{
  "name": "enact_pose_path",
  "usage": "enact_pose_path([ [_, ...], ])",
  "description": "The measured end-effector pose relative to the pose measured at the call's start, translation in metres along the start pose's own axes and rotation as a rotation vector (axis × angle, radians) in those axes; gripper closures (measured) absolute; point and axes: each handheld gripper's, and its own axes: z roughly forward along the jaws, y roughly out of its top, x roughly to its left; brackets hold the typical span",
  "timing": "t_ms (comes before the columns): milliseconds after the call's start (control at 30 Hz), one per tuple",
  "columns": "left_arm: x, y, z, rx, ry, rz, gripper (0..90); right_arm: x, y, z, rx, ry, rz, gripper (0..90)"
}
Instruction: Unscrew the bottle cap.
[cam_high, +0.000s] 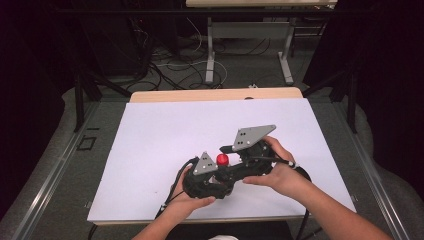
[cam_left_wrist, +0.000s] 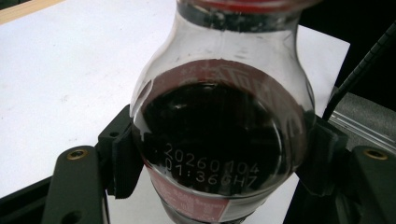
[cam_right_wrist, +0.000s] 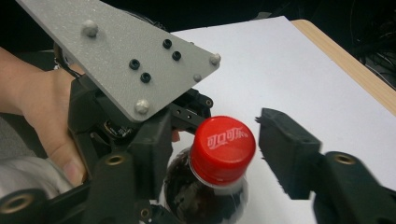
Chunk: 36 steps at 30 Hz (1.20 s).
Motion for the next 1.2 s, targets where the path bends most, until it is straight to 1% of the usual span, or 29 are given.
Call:
enact_pose_path([
  [67,-0.001,0.000,0.001,0.000,-0.005,0.000,29.9,-0.001,-0.001,0.002,-0.005,0.005,0.000,54.2],
  [100,-0.001,0.000,0.000,0.009,-0.007,0.011,29.9,-0.002,-0.001,0.002,-0.001,-0.001,-0.020,60.5],
  [167,-0.001,0.000,0.000,0.006,-0.010,0.010,29.9,-0.007,-0.001,0.003,-0.001,0.033,-0.044,60.7],
  [200,0.000,0.000,-0.001,0.018,-0.011,0.016,29.9,-0.013,0.000,0.003,0.000,0.105,-0.108,60.7],
  [233,-0.001,0.000,-0.001,0.011,-0.012,0.019,29.9,-0.019,0.000,0.004,0.000,0.156,-0.156,60.9],
  [300,-0.003,-0.001,0.000,0.004,-0.024,0.011,29.9,-0.028,0.001,0.004,-0.001,0.244,-0.205,60.9],
  [333,-0.004,-0.001,-0.001,0.006,-0.032,0.014,29.9,-0.028,0.001,0.004,-0.001,0.244,-0.205,60.9],
  [367,-0.004,-0.001,-0.001,0.008,-0.038,0.030,29.9,-0.035,0.001,0.005,-0.005,0.332,-0.249,60.9],
  [400,-0.004,-0.002,-0.001,-0.003,-0.039,0.028,29.9,-0.035,0.001,0.005,-0.005,0.332,-0.249,60.9],
  [433,-0.004,-0.002,-0.001,-0.002,-0.043,0.028,29.9,-0.038,0.001,0.006,-0.006,0.360,-0.261,60.8],
  [467,-0.003,-0.002,-0.001,0.013,-0.048,0.029,29.9,-0.040,0.001,0.006,-0.012,0.372,-0.268,60.3],
  [500,-0.004,-0.002,0.000,-0.002,-0.028,0.027,29.9,-0.038,0.000,0.006,-0.011,0.341,-0.245,46.2],
  [533,-0.003,-0.002,0.000,0.002,-0.028,0.020,29.9,-0.037,0.000,0.006,-0.026,0.317,-0.182,39.5],
  [567,-0.001,-0.001,-0.001,0.002,-0.024,0.020,29.9,-0.037,0.000,0.006,-0.026,0.317,-0.182,39.5],
  [600,-0.001,-0.001,-0.001,0.000,-0.012,0.015,29.9,-0.034,-0.001,0.006,-0.035,0.293,-0.123,38.5],
  [633,0.000,-0.001,-0.002,0.002,-0.008,0.010,29.9,-0.028,-0.001,0.003,-0.024,0.212,-0.084,38.6],
  [667,0.001,-0.001,-0.003,0.012,-0.006,0.010,29.9,-0.028,-0.001,0.003,-0.024,0.212,-0.084,38.6],
  [700,0.002,-0.001,-0.002,-0.003,0.004,0.011,29.9,-0.020,-0.003,0.001,-0.028,0.135,-0.049,39.3],
  [733,0.003,0.000,-0.003,0.001,0.005,0.013,29.9,-0.020,-0.003,0.001,-0.028,0.135,-0.049,39.3],
  [767,0.003,0.000,-0.003,0.004,0.001,0.009,29.9,-0.017,-0.004,0.000,-0.021,0.106,-0.024,40.8],
  [800,0.003,0.000,-0.003,0.005,0.001,0.001,29.9,-0.010,-0.006,-0.001,-0.028,0.057,0.000,44.1],
  [867,0.002,0.000,-0.002,-0.001,0.009,-0.009,29.9,-0.008,-0.007,-0.001,-0.033,0.047,0.008,45.3],
  [900,0.002,0.000,-0.001,-0.004,0.014,-0.010,29.9,-0.006,-0.008,-0.001,-0.033,0.038,0.030,47.3],
  [1000,0.001,0.001,0.000,0.007,0.029,-0.001,29.9,-0.004,-0.009,0.000,-0.036,0.004,0.057,49.9],
  [1033,0.000,0.001,0.001,0.012,0.031,0.001,29.9,-0.004,-0.009,0.002,-0.043,0.015,0.061,49.9],
  [1067,-0.001,0.001,0.001,0.019,0.031,-0.005,29.9,-0.003,-0.009,0.003,-0.042,0.004,0.071,51.5],
  [1133,-0.001,0.001,0.001,0.031,0.035,0.006,29.9,-0.004,-0.009,0.005,-0.041,0.006,0.067,52.2],
  [1167,0.000,0.001,0.002,0.018,0.038,0.007,29.9,-0.004,-0.009,0.005,-0.041,0.006,0.067,52.2],
  [1200,0.000,0.001,0.003,0.017,0.040,0.008,29.9,-0.006,-0.009,0.007,-0.046,0.017,0.055,55.7],
])
